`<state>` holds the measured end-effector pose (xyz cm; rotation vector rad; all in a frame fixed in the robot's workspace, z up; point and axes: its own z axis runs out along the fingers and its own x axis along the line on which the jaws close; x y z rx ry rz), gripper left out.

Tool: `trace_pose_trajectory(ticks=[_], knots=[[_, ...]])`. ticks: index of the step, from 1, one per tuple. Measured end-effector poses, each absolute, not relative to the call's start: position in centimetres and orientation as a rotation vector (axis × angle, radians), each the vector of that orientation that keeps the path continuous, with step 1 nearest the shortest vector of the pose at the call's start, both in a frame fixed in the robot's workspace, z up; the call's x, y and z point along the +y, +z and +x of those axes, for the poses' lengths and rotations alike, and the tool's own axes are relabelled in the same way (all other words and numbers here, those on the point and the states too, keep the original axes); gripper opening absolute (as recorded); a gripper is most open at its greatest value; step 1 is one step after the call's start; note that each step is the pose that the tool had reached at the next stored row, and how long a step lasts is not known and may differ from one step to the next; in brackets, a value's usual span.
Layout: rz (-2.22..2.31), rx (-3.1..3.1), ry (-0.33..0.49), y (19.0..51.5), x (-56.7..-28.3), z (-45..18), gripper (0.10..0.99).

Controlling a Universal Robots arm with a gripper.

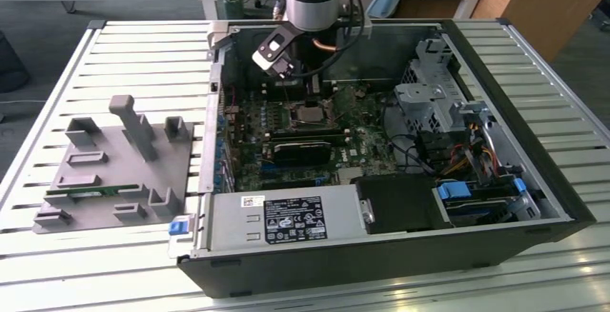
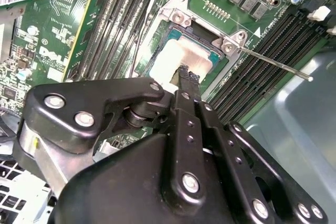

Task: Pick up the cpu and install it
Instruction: 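Close the cpu cover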

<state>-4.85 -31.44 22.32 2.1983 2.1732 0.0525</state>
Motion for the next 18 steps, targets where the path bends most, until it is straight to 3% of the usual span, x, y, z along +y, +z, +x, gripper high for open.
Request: trace_pose_trajectory(ticks=[18], knots=[[2.199, 2.174, 0.052, 23.4, -31.4, -4.8, 0.106]])
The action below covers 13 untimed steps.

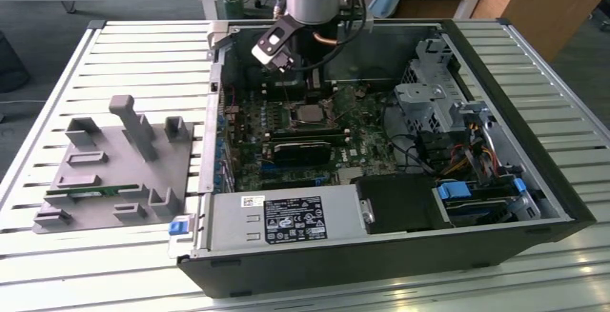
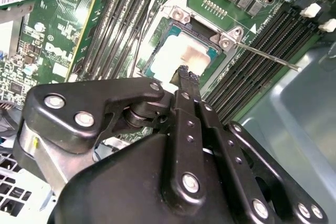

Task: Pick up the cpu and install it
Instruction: 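Close the cpu cover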

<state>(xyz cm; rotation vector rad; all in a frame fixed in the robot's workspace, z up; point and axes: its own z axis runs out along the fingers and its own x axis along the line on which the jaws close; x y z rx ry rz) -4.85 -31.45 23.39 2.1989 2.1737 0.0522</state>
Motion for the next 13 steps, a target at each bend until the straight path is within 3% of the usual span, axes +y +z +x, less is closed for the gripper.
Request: trace_pose_trajectory(ticks=[13], knots=[[2.199, 2.174, 0.052, 23.93, -31.44, -4.85, 0.106]])
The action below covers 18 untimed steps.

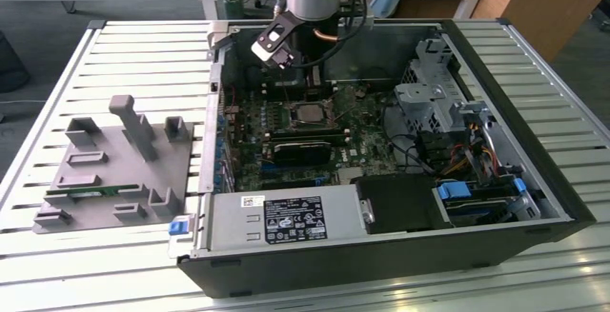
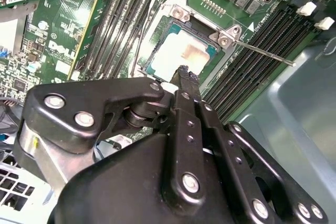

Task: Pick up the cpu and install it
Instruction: 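Close the cpu cover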

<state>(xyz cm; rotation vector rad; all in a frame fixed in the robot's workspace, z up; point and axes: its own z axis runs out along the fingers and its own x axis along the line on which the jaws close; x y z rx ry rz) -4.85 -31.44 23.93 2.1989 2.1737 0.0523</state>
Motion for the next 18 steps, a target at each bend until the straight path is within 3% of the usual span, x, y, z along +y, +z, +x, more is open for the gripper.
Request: trace_pose_trajectory(ticks=[18], knots=[[2.199, 2.174, 0.052, 24.93, -31.44, -4.85, 0.106]])
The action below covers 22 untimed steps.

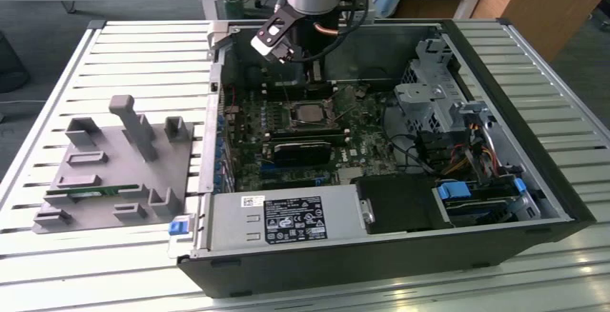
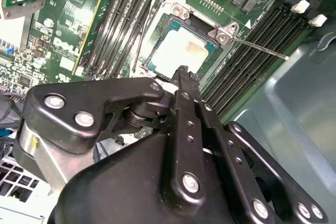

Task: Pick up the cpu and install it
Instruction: 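Close the cpu cover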

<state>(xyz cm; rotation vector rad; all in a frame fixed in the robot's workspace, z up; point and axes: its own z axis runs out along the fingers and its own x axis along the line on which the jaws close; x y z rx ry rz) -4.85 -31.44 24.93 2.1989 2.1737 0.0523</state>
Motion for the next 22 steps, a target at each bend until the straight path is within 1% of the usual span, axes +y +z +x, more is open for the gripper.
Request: trace_pose_trajectory(ticks=[16, 22], knots=[[2.199, 2.174, 0.052, 27.9, -31.4, -4.8, 0.106], [2.199, 2.174, 0.052, 28.1, -31.4, -4.6, 0.106]])
